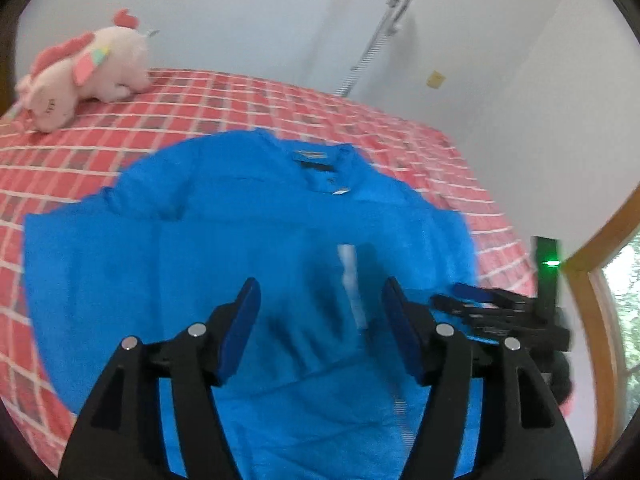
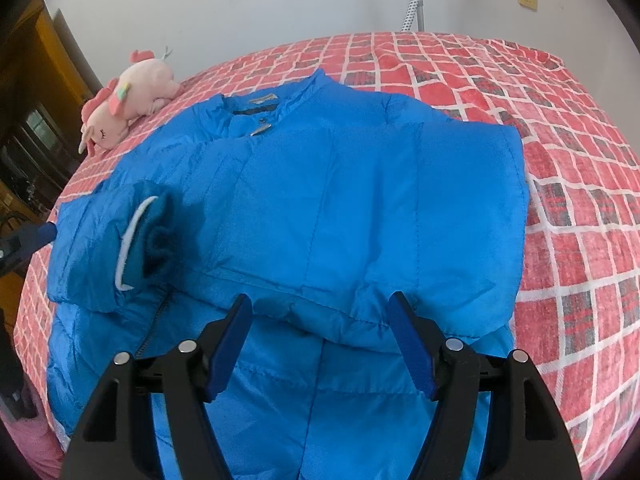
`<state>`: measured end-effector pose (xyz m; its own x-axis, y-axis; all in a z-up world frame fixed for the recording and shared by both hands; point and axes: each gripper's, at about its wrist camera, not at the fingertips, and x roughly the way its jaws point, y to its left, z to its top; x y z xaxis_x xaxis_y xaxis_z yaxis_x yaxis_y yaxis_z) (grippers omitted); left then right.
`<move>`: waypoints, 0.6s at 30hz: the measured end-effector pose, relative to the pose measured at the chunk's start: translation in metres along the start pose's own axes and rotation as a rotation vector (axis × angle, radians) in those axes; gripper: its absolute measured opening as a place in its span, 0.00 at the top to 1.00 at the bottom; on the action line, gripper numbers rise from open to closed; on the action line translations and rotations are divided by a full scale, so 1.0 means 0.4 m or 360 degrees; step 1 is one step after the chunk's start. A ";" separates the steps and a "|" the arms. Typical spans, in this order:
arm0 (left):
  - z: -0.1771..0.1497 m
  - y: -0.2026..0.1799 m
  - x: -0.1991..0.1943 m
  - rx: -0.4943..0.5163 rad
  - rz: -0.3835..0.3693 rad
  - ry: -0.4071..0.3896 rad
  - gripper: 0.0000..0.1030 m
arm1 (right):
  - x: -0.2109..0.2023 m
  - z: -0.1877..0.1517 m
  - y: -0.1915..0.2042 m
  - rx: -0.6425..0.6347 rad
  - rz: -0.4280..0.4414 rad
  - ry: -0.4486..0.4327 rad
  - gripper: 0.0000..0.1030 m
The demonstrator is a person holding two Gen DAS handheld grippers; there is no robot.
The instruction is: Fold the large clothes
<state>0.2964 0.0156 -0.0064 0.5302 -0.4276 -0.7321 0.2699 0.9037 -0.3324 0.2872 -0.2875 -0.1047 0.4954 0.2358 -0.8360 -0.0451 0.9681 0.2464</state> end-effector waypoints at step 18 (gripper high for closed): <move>0.014 0.141 -0.052 -0.0111 0.0268 -0.0189 0.40 | -0.004 0.067 0.185 -0.0122 0.0360 0.0125 0.24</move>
<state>0.3052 0.0754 -0.0067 0.6551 -0.2665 -0.7070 0.1156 0.9601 -0.2547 0.3063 -0.2185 -0.0719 0.3961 0.4502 -0.8003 -0.2144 0.8928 0.3961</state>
